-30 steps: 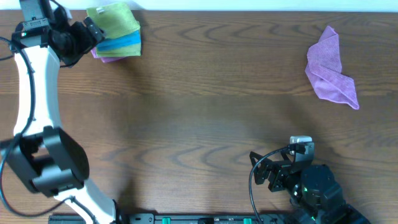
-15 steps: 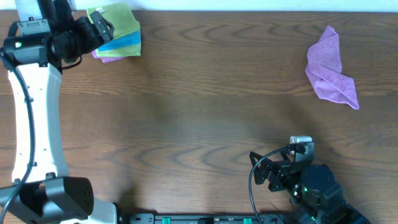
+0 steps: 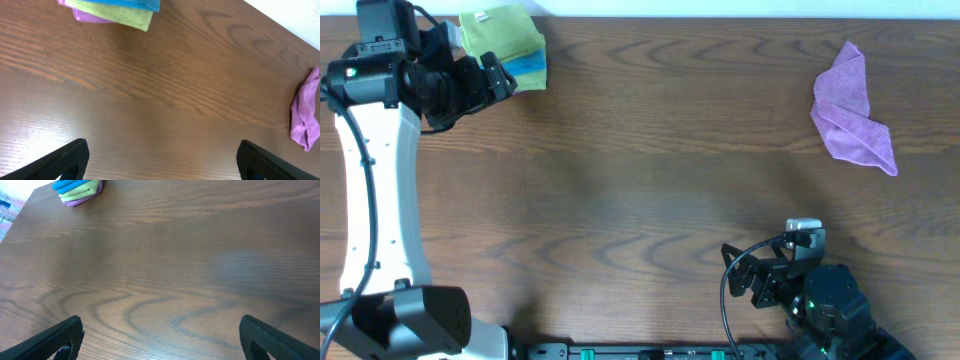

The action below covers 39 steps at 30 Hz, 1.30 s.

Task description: Fold the cloth

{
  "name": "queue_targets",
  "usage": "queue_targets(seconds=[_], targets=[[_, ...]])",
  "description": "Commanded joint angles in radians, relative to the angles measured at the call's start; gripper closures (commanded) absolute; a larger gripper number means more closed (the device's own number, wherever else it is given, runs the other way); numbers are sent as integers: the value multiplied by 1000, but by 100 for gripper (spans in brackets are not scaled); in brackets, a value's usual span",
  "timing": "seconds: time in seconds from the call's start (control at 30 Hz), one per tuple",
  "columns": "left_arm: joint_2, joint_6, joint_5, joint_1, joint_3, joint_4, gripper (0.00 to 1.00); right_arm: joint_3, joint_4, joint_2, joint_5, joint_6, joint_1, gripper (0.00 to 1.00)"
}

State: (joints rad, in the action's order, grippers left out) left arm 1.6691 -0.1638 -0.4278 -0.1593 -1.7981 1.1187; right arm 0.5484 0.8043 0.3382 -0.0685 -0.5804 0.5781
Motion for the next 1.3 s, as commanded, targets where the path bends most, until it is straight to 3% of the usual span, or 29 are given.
queue_targets(seconds=[0.0,0.27,0.7,1.27], targets=[[-80,83,5,5,-16,3,5,-3,2,-5,-13,13,-8,0],[-286,155,115,5,75,-10,5,-3,2,-5,-13,13,-8,1],[-756,176,121,5,727,-278,4,-2,2,-5,-13,13,-8,1],[-1199,187,125,5,1216,-463,4,-2,2,-5,-13,13,-8,1]])
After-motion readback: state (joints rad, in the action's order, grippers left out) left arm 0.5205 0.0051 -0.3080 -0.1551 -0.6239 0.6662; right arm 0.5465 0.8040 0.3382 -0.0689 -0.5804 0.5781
